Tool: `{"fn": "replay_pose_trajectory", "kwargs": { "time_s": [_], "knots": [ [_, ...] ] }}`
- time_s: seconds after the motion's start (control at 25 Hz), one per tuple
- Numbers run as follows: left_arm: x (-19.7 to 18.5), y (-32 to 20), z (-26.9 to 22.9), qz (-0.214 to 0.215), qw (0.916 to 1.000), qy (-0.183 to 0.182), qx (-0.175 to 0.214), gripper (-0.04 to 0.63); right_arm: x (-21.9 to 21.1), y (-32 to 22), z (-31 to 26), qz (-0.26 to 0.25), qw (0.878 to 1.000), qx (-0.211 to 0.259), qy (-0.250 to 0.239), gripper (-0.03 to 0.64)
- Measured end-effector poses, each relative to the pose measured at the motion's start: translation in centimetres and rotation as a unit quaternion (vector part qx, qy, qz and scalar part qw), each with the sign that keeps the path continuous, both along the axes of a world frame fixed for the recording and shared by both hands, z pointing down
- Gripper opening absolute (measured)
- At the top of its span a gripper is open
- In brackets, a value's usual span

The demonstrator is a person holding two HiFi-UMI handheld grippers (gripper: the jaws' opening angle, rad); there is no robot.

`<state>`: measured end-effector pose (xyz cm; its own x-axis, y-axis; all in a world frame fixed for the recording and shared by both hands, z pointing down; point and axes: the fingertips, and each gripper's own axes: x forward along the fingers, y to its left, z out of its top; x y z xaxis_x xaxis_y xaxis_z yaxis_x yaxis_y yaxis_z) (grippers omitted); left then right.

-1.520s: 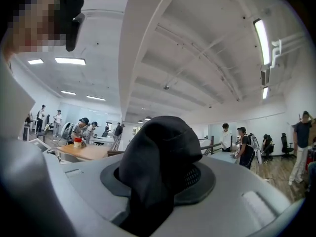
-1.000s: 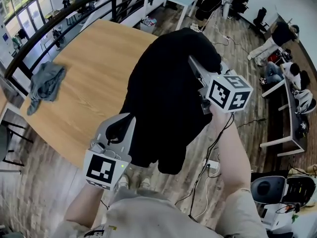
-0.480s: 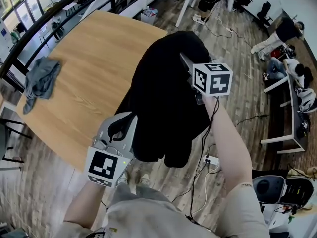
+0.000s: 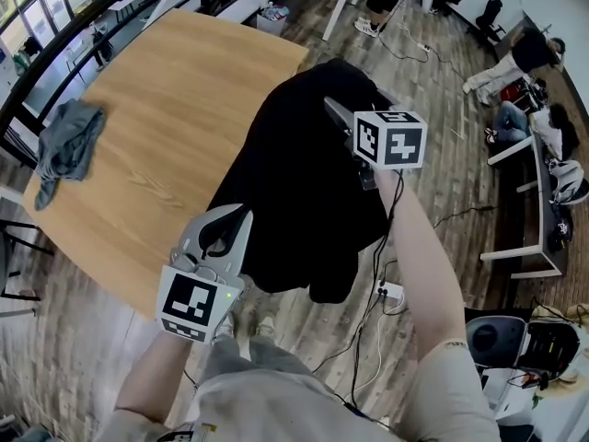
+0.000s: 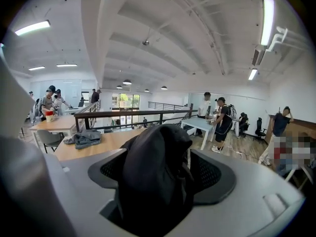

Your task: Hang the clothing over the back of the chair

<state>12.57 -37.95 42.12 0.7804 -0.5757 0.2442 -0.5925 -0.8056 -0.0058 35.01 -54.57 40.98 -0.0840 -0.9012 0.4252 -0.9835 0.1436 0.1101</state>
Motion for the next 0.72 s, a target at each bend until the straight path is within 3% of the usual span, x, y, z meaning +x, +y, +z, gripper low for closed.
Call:
{"fn": "replay_pose_trajectory", "kwargs": {
  "time_s": [0.2, 0.36, 0.72],
  "knots": [
    [0.0, 0.5, 0.4, 0.007, 1.0, -0.006, -0.003, 0.0, 1.2, 0.2, -0.4, 0.021, 1.0, -0.003, -0.021, 0.499],
    [-0.5, 0.9, 0.9, 0.008, 0.9999, -0.011, -0.007, 0.0, 1.6, 1.1, -1.3, 0.027, 0.999, 0.014, -0.019, 0.547],
    [0.0, 1.7, 1.6, 0.012, 0.9997, -0.017, -0.015, 0.0, 1.9, 5.1, -2.3, 0.019, 1.0, -0.006, 0.023, 0.552]
  ]
}}
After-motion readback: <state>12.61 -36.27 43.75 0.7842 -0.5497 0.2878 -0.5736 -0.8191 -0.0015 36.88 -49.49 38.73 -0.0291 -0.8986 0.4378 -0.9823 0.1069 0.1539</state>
